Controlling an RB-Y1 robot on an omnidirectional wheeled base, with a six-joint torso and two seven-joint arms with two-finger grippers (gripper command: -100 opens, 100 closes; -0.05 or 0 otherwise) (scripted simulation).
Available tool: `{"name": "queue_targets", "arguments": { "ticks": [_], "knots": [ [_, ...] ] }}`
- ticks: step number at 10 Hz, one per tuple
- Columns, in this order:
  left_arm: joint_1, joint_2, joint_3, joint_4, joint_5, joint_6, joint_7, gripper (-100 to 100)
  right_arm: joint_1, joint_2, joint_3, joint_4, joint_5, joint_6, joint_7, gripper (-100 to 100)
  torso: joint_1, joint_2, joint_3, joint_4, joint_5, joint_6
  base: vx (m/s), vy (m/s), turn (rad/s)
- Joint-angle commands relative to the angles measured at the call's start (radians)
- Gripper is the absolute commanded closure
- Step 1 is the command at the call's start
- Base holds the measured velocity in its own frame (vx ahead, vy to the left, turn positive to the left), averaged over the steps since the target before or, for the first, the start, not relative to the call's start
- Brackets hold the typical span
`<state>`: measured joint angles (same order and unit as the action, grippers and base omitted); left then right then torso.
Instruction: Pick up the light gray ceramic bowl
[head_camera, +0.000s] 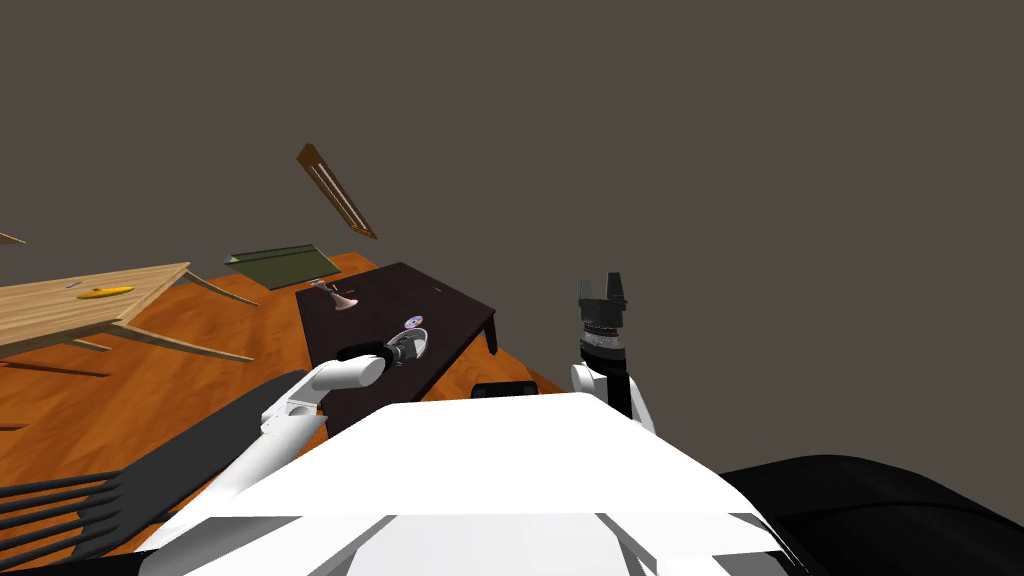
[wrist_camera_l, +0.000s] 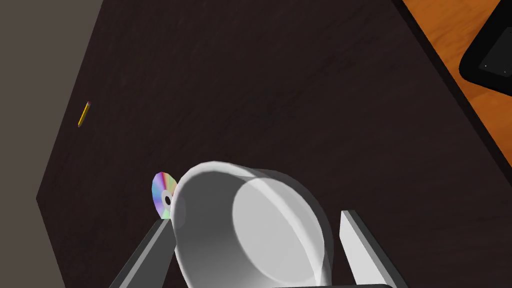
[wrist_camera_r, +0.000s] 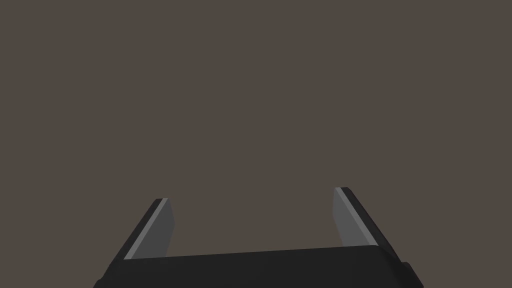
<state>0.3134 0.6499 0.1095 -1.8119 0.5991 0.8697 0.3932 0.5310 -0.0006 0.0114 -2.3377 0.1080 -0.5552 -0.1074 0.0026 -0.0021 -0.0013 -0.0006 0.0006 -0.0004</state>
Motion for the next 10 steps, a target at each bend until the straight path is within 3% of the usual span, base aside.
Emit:
{"name": "queue_targets", "arguments": {
  "ticks": [1, 6, 7, 8, 9, 10],
  "knots": [
    [-0.005, 0.012, 0.013, 0.029, 0.02, 0.049, 0.023, -100, 0.0, 0.0, 0.0, 0.0, 0.0, 0.0, 0.0, 0, 0.0, 0.0, 0.0, 0.0, 0.0, 0.0, 0.034, 0.034, 0.072],
    [0.006, 0.019, 0.008, 0.116, 0.051, 0.143, 0.063, -100, 0.0, 0.0, 0.0, 0.0, 0.0, 0.0, 0.0, 0, 0.0, 0.001, 0.0, 0.0, 0.0, 0.0, 0.034, 0.033, 0.031],
    [-0.007, 0.023, 0.012, 0.107, 0.049, 0.133, 0.059, -100, 0.0, 0.0, 0.0, 0.0, 0.0, 0.0, 0.0, 0, 0.0, 0.0, 0.0, 0.0, 0.0, 0.0, 0.017, 0.018, 0.001],
    [-0.008, 0.023, 0.011, 0.11, 0.05, 0.139, 0.061, 0, 0.0, 0.0, 0.0, 0.0, 0.0, 0.0, 0.0, 0, -0.001, 0.001, 0.001, 0.0, 0.0, 0.0, 0.0, 0.0, 0.0],
    [-0.016, 0.007, 0.006, 0.141, 0.039, 0.117, 0.05, -100, 0.0, 0.0, 0.0, 0.0, 0.0, 0.0, 0.0, 0, -0.002, 0.002, 0.001, 0.001, 0.0, 0.0, 0.013, 0.009, -0.033],
    [-0.021, -0.001, 0.003, 0.157, 0.034, 0.106, 0.045, -100, 0.0, 0.0, 0.0, 0.0, 0.0, 0.0, 0.0, 0, -0.002, 0.002, 0.001, 0.0, 0.0, 0.0, 0.02, 0.017, -0.038]
  ]
}}
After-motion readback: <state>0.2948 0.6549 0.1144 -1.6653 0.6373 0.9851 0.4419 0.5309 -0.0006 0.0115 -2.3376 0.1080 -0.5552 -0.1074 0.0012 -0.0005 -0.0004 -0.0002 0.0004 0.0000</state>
